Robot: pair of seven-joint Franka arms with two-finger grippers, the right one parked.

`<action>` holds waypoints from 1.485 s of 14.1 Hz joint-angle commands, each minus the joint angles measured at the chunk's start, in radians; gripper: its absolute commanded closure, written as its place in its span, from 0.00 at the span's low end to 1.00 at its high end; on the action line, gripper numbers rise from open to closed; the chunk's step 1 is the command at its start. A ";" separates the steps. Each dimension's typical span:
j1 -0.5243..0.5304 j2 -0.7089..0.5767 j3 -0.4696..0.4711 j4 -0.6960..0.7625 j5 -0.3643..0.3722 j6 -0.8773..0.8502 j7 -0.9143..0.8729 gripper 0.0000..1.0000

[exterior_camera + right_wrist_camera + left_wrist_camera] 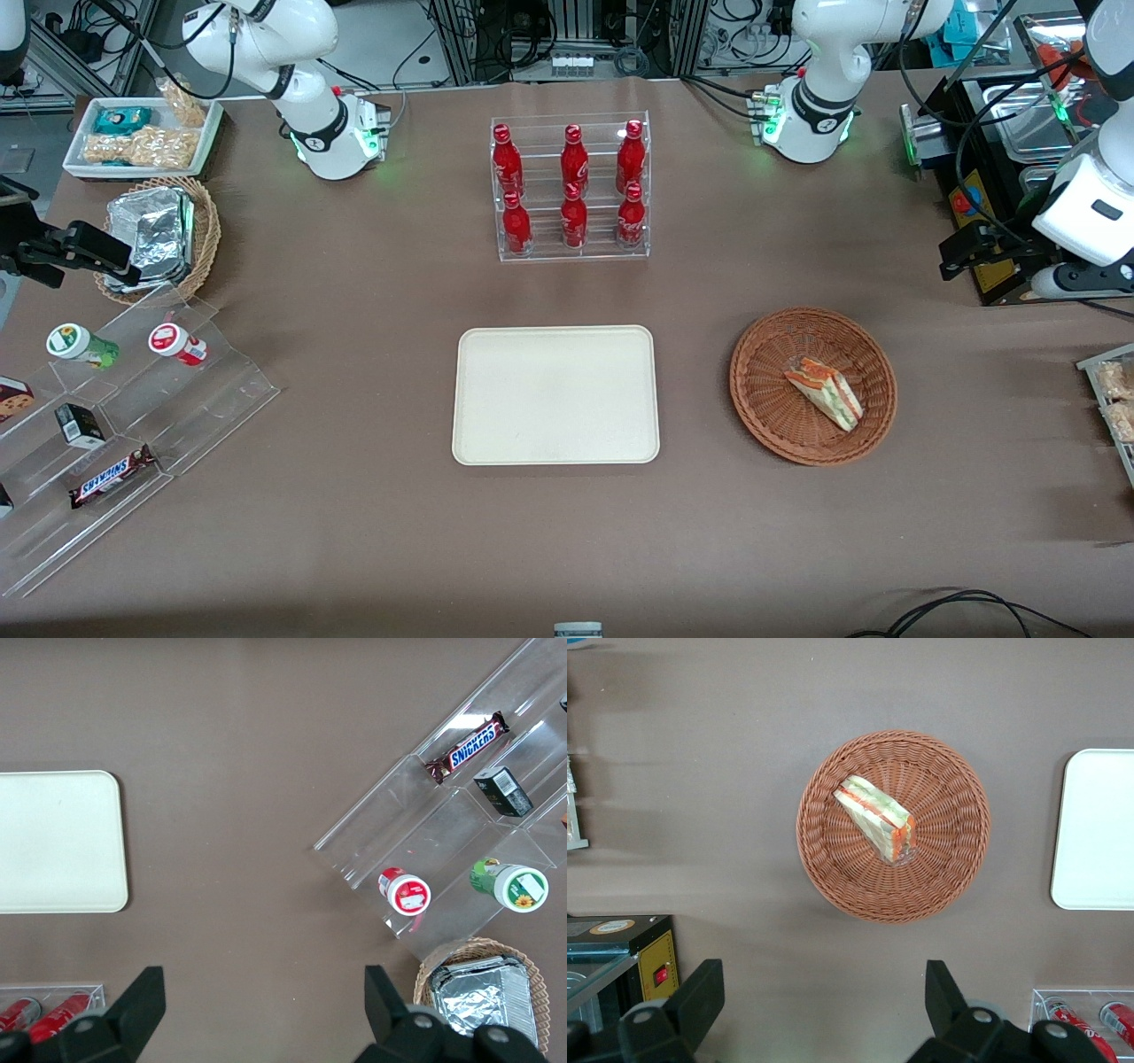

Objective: Place sandwich from basket to tray
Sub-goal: 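Move the left gripper over the wicker basket toward the sandwich, then lower the left gripper and close it on the wrapped sandwich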

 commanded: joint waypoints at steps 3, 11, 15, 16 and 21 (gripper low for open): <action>0.001 0.017 -0.003 -0.011 -0.006 -0.032 -0.001 0.00; -0.035 0.212 -0.005 -0.261 0.005 0.386 -0.137 0.00; -0.084 0.275 -0.003 -0.274 0.005 0.468 -0.494 0.00; -0.091 0.291 -0.003 -0.272 0.006 0.495 -0.647 0.00; -0.123 0.382 -0.003 -0.272 0.106 0.621 -1.130 0.00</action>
